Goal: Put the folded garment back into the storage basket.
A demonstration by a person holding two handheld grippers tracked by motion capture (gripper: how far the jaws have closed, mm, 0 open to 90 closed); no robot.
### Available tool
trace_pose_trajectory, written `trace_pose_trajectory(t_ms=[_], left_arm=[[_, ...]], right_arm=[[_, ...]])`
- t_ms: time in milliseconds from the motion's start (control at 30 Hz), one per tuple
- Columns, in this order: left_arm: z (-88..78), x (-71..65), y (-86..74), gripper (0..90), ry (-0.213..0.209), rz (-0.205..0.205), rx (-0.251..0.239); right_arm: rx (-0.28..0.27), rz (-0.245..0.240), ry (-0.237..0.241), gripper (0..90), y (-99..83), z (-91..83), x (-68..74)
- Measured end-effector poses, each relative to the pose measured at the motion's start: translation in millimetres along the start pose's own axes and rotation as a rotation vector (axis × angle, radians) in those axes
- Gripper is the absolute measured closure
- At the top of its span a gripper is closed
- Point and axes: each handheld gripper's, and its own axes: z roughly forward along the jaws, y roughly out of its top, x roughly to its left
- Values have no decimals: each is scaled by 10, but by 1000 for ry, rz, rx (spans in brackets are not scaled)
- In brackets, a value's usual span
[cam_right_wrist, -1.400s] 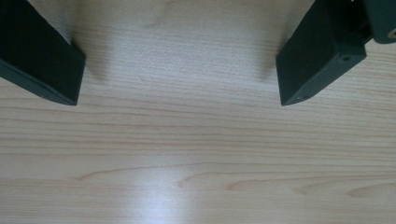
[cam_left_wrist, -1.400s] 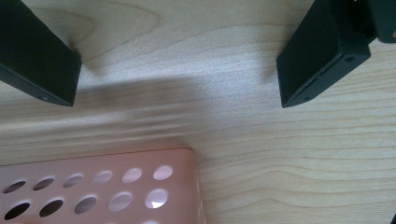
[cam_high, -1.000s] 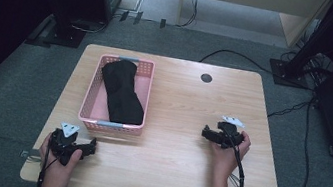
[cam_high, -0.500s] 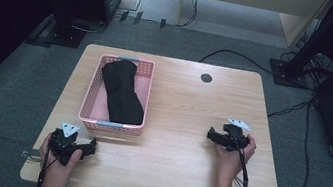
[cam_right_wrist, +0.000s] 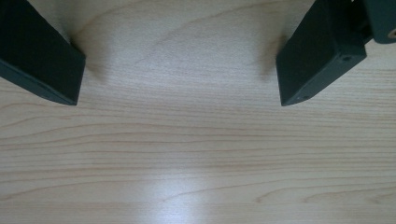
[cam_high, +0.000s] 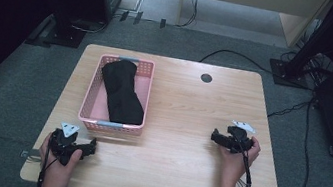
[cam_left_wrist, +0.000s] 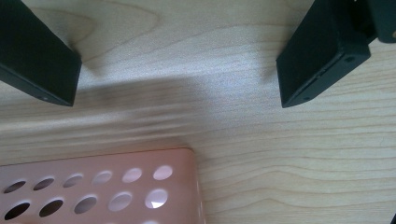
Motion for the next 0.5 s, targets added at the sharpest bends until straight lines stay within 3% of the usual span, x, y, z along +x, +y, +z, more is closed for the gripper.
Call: trace_pose_trajectory(t_ms=[500], left_arm=[[0,0,0,0,0,-1,0]], right_arm=[[0,14,-18,6,-22,-26,-84]])
